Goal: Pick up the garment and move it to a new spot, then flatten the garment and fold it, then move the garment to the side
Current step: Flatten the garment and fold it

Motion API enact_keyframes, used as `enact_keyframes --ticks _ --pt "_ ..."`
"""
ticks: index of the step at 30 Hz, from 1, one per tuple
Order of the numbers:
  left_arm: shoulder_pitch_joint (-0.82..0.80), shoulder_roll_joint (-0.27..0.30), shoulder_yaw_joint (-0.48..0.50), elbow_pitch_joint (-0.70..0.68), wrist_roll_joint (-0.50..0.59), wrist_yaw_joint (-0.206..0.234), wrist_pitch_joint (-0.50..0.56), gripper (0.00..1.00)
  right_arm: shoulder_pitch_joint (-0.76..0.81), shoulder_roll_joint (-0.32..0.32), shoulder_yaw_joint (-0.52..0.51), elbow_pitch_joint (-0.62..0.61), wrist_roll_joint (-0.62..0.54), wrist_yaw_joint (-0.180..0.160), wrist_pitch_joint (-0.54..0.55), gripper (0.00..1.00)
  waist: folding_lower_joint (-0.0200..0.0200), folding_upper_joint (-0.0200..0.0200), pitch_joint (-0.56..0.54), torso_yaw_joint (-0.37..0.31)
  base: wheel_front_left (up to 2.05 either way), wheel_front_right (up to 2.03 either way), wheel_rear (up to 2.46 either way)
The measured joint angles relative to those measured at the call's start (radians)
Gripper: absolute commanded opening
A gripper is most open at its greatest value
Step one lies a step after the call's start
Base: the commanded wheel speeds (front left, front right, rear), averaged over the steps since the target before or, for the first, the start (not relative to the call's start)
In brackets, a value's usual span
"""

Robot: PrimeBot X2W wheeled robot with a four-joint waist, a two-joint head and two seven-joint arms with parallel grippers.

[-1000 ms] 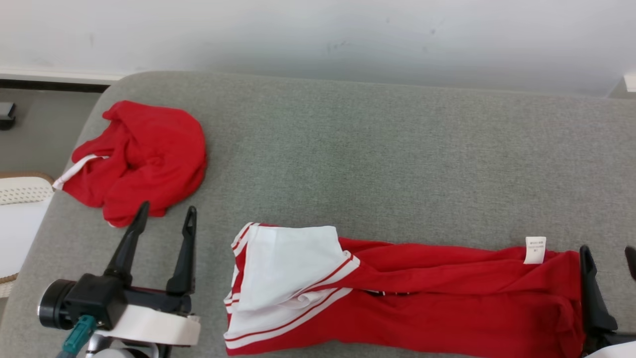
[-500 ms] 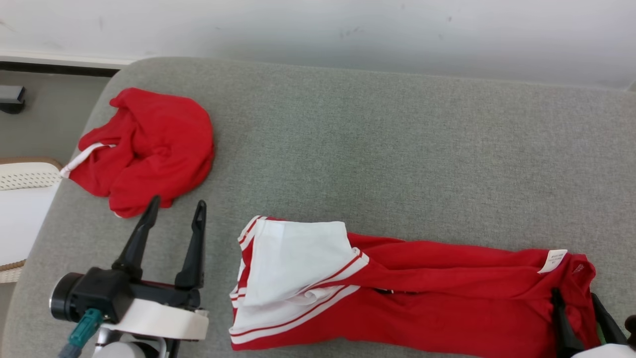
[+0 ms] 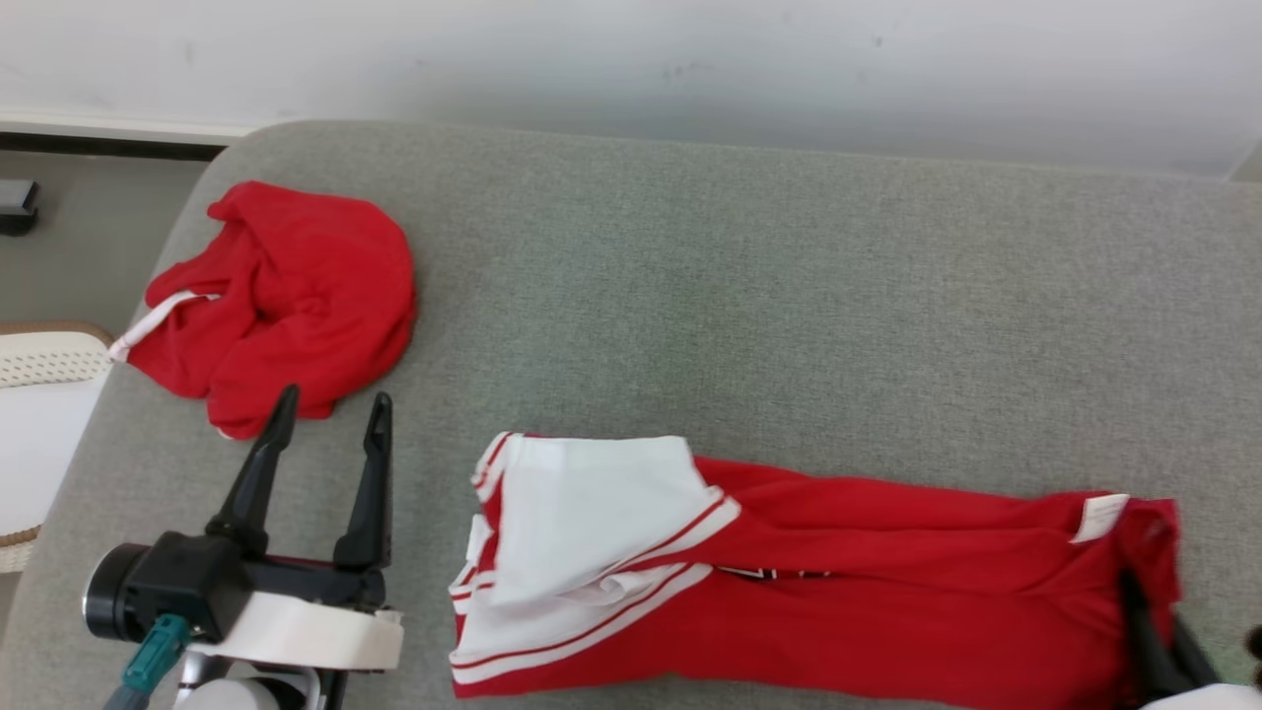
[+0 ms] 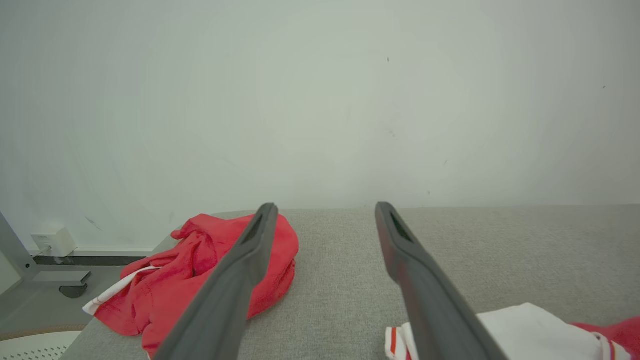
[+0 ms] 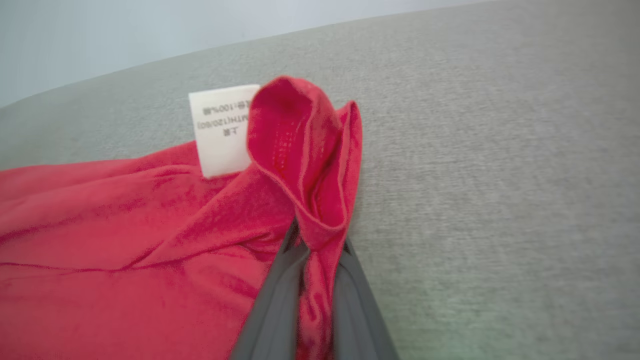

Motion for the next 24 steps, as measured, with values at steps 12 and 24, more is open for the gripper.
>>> enact_keyframes --ticks 12,24 --pt "0.022 -0.009 0.015 -0.011 0.009 -0.008 0.0 1.0 0.049 -0.038 -0.276 -0.144 -0.02 0.0 0.089 0.0 0.0 0.0 -0.019 -0.023 0.0 0.0 0.0" --pt "0.028 -0.015 0.008 0.004 0.009 -0.023 0.0 1.0 -0.003 0.027 0.073 -0.388 0.03 -0.001 0.301 0.0 0.0 0.0 -0.046 -0.04 0.0 0.0 0.0"
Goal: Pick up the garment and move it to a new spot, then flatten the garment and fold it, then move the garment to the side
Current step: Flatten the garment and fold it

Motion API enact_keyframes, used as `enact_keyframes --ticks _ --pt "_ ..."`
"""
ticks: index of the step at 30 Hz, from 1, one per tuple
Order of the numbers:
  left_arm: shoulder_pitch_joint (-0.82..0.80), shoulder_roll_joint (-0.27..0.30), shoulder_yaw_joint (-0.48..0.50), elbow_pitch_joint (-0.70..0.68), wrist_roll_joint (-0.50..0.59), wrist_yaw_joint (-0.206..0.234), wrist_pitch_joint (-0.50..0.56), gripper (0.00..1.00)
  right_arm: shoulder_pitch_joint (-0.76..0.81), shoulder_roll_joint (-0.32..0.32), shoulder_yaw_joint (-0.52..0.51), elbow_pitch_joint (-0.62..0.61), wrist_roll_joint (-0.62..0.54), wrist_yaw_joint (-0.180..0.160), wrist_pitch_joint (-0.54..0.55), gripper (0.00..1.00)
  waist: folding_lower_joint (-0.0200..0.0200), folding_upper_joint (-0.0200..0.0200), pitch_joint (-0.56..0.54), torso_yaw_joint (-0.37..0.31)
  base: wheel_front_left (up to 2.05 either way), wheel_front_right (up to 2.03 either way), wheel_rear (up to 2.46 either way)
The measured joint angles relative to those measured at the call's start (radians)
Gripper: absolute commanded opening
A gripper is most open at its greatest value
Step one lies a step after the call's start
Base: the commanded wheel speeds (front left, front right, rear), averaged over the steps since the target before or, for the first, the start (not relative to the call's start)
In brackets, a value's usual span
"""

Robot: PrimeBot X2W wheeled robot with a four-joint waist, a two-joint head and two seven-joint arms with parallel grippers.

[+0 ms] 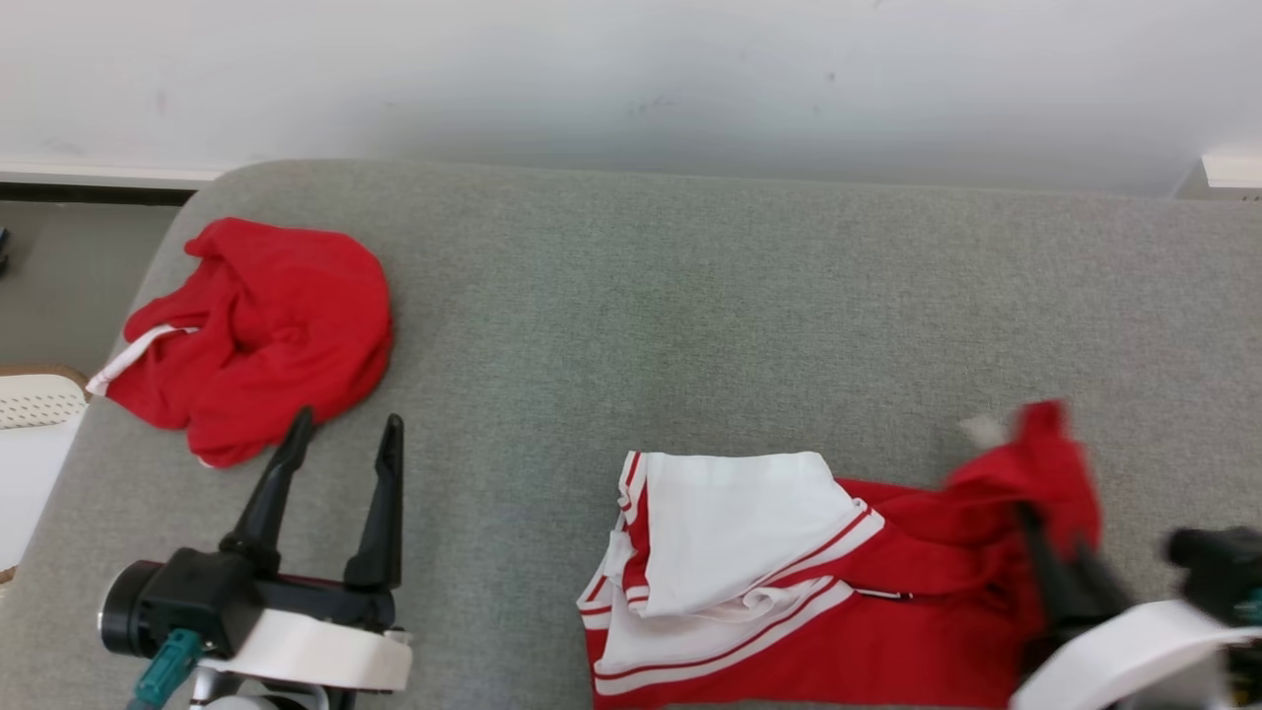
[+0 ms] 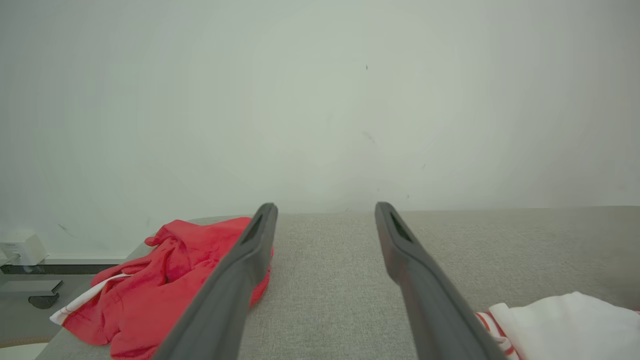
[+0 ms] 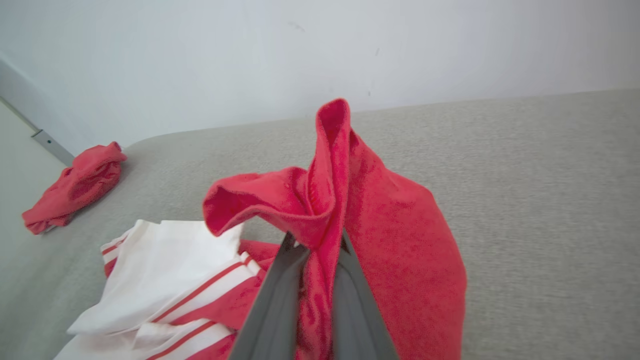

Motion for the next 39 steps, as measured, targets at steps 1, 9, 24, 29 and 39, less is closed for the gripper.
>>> enact_keyframes --ticks 1,9,24,29,39 --pt "0.0 -0.001 -0.004 0.003 0.0 -0.003 0.0 1.0 -0.001 0.001 0.05 -0.001 0.029 0.0 0.011 0.0 0.0 0.0 -0.002 0.002 0.0 0.0 0.0" --pt "-0.01 -0.014 -0.03 0.026 0.0 -0.022 0.0 1.0 -0.078 0.006 0.399 0.125 0.307 0.0 -0.109 0.0 -0.0001 0.0 -0.007 0.044 0.0 0.0 0.0" --pt "-0.038 -0.043 -0.035 0.05 0.006 -0.043 0.0 1.0 -0.293 0.006 0.676 0.45 0.481 0.0 -0.421 1.0 0.0 0.0 0.035 0.1 0.0 0.0 0.0" --pt "-0.044 -0.049 -0.03 0.052 0.008 -0.052 0.0 1.0 -0.359 0.007 0.737 0.437 0.448 0.0 -0.498 1.0 0.0 0.0 0.044 0.088 0.0 0.0 0.0" --pt "-0.041 -0.054 -0.005 0.05 0.023 -0.055 0.0 1.0 -0.365 -0.013 0.408 0.316 0.071 0.0 -0.547 1.0 0.0001 0.0 0.036 0.061 0.0 0.0 0.0"
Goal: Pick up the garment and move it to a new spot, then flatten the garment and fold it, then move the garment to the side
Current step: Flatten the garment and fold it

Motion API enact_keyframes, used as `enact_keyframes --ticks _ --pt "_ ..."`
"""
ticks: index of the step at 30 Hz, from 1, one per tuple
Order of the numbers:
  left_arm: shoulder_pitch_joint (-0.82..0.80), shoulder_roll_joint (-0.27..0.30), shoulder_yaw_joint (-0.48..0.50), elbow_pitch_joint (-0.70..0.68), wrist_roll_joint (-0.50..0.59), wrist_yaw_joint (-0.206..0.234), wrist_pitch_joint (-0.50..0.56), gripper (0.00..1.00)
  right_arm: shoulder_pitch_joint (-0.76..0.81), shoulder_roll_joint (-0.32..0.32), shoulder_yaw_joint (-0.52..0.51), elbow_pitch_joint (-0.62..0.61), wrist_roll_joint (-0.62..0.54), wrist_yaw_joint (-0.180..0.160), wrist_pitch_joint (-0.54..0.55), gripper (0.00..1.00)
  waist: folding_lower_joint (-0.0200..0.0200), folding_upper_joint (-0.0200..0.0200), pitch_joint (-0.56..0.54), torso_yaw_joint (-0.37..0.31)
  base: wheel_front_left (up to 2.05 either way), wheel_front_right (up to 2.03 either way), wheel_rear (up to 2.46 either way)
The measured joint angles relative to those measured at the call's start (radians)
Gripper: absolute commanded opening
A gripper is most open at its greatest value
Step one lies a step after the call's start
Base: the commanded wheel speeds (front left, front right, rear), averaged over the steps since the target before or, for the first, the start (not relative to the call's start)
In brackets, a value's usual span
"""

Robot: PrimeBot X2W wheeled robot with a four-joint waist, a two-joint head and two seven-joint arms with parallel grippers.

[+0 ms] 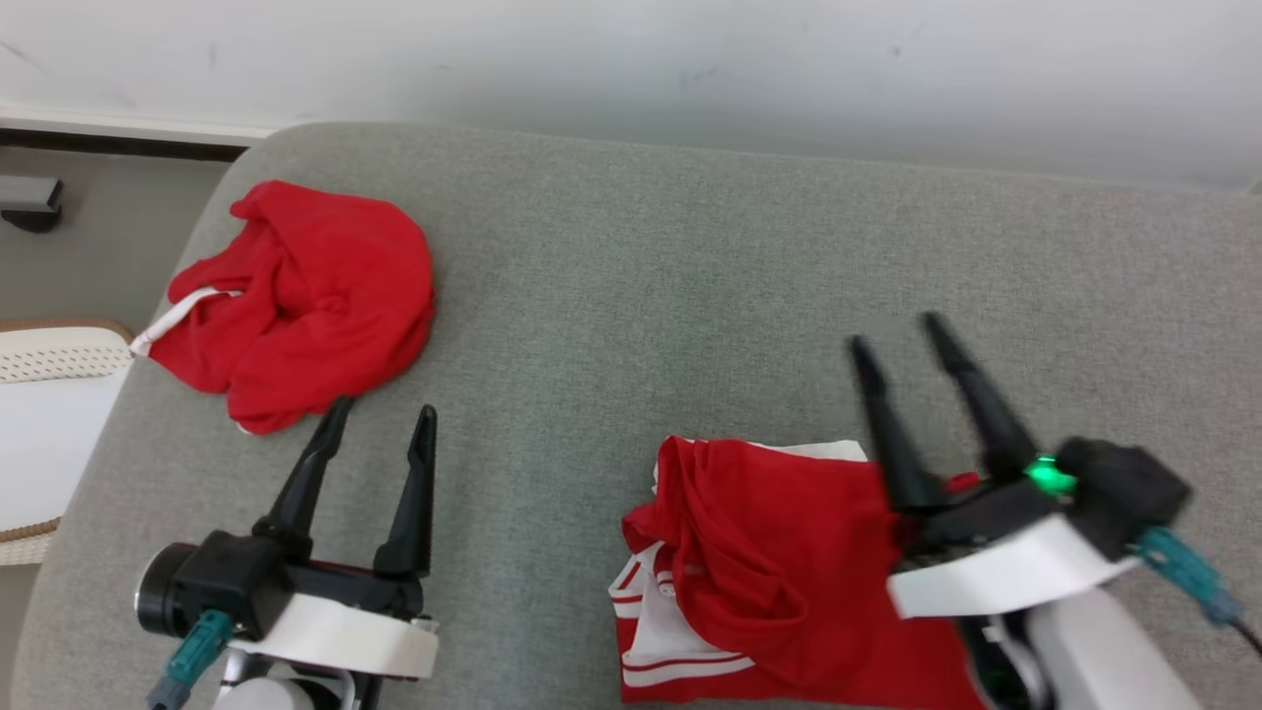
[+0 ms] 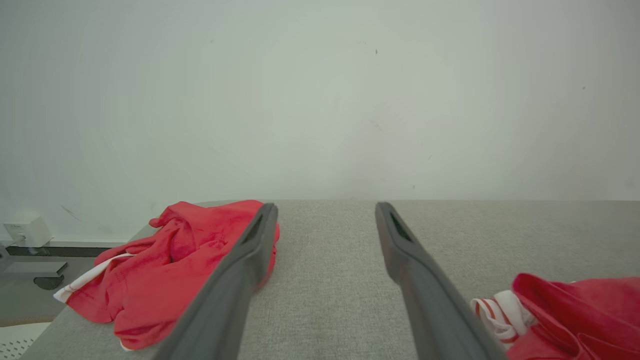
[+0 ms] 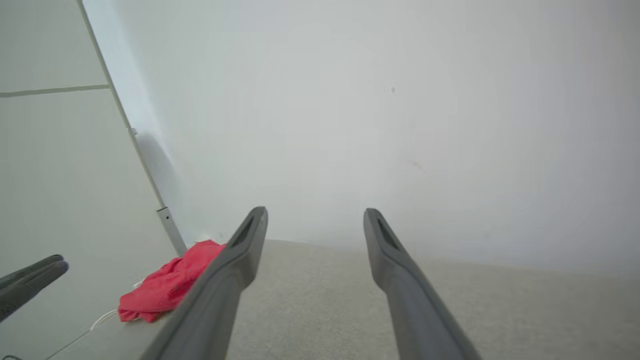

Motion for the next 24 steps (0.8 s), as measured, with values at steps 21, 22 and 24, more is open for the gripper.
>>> enact_keyframes --ticks 21,22,24 --pt "0.046 0.013 0.015 0.027 0.022 0.008 0.0 1.0 0.405 0.01 -0.45 -0.337 -0.22 0.0 0.203 1.0 0.0 0.0 -0.031 -0.042 0.0 0.0 0.0" --pt "0.048 0.013 0.015 0.029 0.022 0.008 0.0 1.0 0.408 0.011 -0.451 -0.338 -0.22 0.0 0.204 1.0 0.0 0.0 -0.034 -0.042 0.0 0.0 0.0" --pt "0.053 0.013 0.013 0.032 0.022 0.008 0.0 1.0 0.414 0.012 -0.451 -0.341 -0.219 0.0 0.207 1.0 -0.0001 0.0 -0.038 -0.042 0.0 0.0 0.0"
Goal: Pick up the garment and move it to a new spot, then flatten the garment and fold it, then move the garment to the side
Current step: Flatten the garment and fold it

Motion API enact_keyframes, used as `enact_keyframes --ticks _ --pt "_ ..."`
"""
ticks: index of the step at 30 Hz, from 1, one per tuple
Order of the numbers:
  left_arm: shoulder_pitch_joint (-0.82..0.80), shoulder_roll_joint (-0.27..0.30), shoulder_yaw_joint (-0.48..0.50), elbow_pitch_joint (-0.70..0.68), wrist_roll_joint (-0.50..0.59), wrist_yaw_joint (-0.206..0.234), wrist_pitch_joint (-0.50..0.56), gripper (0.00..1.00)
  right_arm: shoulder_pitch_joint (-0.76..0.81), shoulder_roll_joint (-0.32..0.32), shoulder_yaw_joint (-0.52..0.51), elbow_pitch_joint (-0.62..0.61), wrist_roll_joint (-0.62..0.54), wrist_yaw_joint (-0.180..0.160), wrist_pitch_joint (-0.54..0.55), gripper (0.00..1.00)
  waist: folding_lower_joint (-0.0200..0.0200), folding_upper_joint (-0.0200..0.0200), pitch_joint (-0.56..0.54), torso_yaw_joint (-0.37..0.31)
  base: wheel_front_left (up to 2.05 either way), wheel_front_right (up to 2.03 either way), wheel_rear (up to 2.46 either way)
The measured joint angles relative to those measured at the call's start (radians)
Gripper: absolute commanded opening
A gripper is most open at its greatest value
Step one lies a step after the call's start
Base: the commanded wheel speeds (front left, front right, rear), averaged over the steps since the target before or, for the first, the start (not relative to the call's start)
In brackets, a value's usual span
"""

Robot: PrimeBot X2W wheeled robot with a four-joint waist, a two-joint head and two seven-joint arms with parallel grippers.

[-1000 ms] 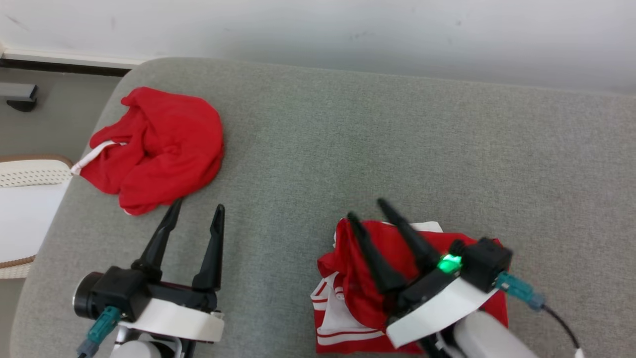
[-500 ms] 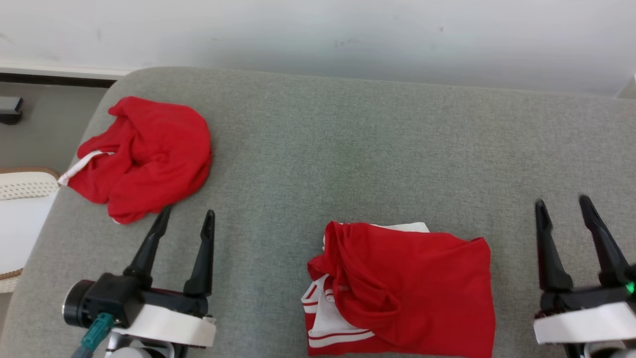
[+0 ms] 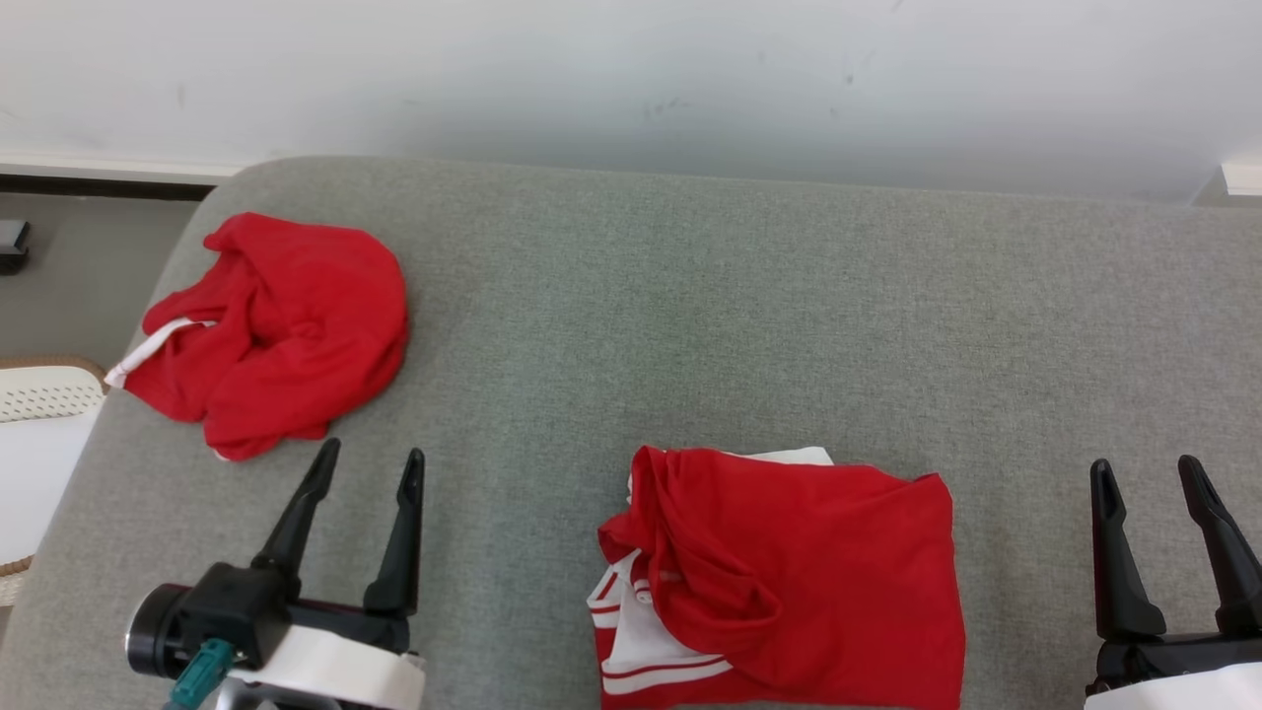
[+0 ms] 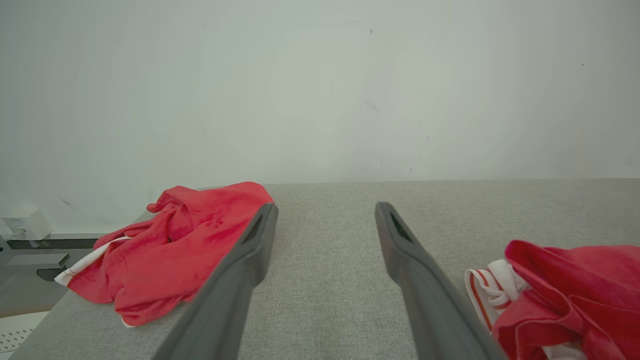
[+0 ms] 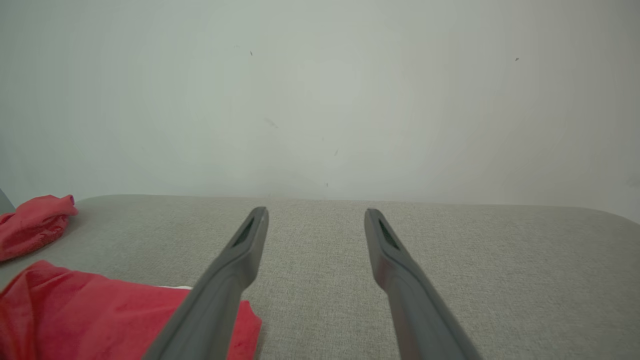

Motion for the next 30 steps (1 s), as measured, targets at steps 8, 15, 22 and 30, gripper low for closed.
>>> enact_keyframes --ticks 8,15,22,30 --pt "0.0 0.006 -0.012 0.006 0.0 0.0 0.0 1.0 0.004 0.002 0.009 0.0 0.0 0.0 0.017 0.0 0.0 0.0 -0.003 0.005 0.0 0.0 0.0" --pt "-0.02 0.009 -0.027 0.008 0.0 -0.007 0.0 1.0 -0.018 0.005 0.221 0.128 0.029 0.0 0.034 0.0 0.0 0.0 0.008 0.027 0.0 0.0 0.0" --pt "-0.041 0.001 -0.036 0.013 -0.002 -0.011 0.0 1.0 -0.094 0.008 0.45 0.344 0.139 0.0 -0.015 0.0 0.0 0.0 0.027 0.062 0.0 0.0 0.0" --pt "-0.054 -0.001 -0.031 0.012 -0.003 -0.011 0.0 1.0 -0.232 0.006 0.653 0.488 0.256 0.0 -0.075 0.0 0.0001 0.0 0.046 0.079 0.0 0.0 0.0"
